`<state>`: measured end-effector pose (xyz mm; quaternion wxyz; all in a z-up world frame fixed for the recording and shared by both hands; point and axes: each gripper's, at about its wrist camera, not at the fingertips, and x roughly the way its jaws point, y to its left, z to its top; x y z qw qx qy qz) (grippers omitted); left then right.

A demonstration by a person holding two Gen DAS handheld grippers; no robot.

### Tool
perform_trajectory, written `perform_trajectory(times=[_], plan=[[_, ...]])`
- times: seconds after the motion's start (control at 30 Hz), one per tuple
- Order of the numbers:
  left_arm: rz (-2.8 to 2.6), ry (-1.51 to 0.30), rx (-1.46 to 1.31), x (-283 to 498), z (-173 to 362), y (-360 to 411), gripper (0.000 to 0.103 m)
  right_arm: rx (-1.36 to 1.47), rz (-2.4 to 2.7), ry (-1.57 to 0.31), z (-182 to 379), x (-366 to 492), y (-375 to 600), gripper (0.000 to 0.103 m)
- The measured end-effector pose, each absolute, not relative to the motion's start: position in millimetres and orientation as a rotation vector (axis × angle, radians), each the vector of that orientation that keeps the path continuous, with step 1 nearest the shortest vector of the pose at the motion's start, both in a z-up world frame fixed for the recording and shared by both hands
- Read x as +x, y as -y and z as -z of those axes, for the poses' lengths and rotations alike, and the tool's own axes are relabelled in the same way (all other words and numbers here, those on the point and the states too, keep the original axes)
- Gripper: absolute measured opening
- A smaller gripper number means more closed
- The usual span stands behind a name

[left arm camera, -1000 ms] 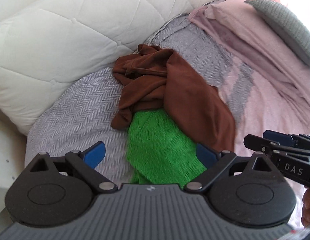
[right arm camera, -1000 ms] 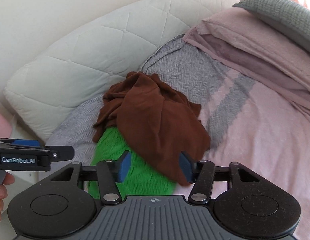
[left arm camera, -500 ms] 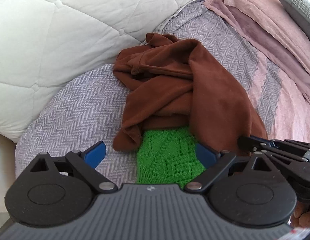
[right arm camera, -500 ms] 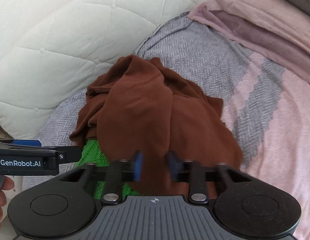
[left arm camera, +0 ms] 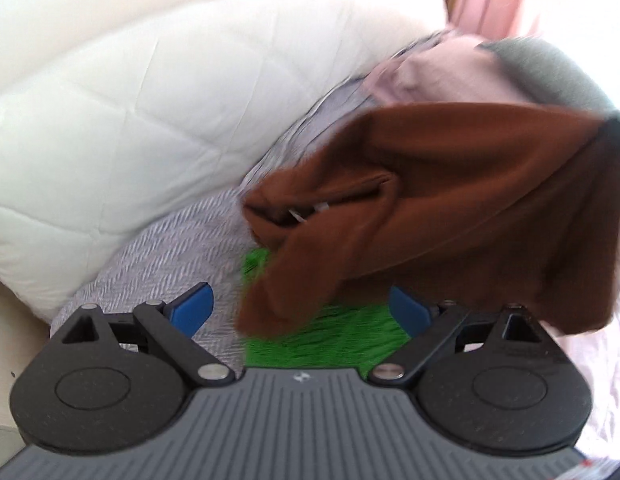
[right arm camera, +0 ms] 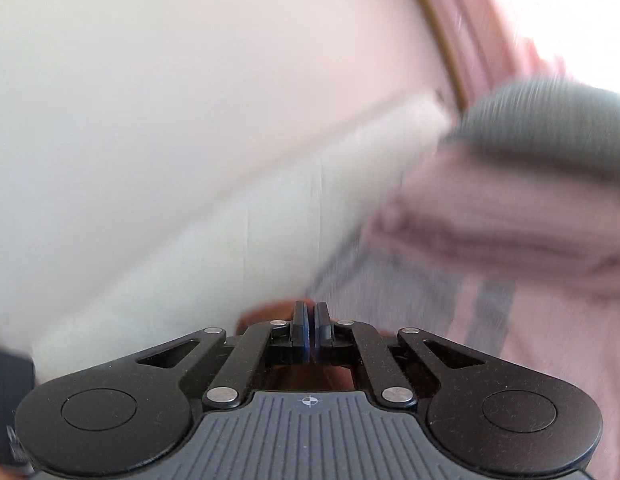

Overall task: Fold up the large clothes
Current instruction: 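Carry the brown shirt with the right gripper and drop it on the bed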

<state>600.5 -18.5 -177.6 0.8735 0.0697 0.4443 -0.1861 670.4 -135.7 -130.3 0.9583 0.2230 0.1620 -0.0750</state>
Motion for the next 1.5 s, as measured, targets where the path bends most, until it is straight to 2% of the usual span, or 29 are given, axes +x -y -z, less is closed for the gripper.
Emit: perform_trajectory(times=[0.17, 0.23, 0.33, 0.47, 0.57, 0.63, 0.73, 0.77, 0.8, 0.87, 1.07, 1.23, 1.5], plan=[[0.502, -0.836, 0.144, 539, 128, 43, 0.093, 0.433, 0.195, -0.068, 46, 572, 160, 0.0], [0.553, -0.82, 0.153, 511, 114, 59, 0.093, 0.283, 0.32, -0.105, 28, 543, 163, 0.0], [0.653, -0.795, 0.178, 462, 95, 84, 0.093, 0.43, 0.381, -0.087, 6, 471, 197, 0.0], [0.787, -0.787, 0.208, 389, 75, 123, 0.093, 0.208, 0.514, 0.122, -62, 361, 194, 0.0], [0.877, -0.76, 0.225, 325, 62, 150, 0.093, 0.157, 0.568, 0.11, -101, 290, 205, 0.0], [0.914, -0.767, 0.244, 285, 60, 162, 0.093, 0.168, 0.6, 0.006, -108, 250, 210, 0.0], [0.931, -0.81, 0.301, 232, 67, 172, 0.093, 0.251, 0.657, -0.193, -78, 191, 221, 0.003], [0.937, -0.82, 0.315, 216, 71, 174, 0.093, 0.287, 0.666, -0.258, -63, 174, 223, 0.015], [0.94, -0.832, 0.324, 201, 75, 173, 0.093, 0.329, 0.673, -0.326, -41, 157, 225, 0.035], [0.931, -0.864, 0.337, 175, 82, 168, 0.093, 0.418, 0.677, -0.444, -5, 125, 223, 0.048], [0.918, -0.93, 0.367, 115, 97, 154, 0.093, 0.603, 0.635, -0.709, 85, 60, 199, 0.049], [0.915, -0.946, 0.423, 87, 93, 148, 0.093, 0.665, 0.606, -0.797, 101, 44, 194, 0.048], [0.912, -0.978, 0.464, 94, 102, 149, 0.093, 0.7, 0.603, -0.847, 112, 56, 191, 0.048]])
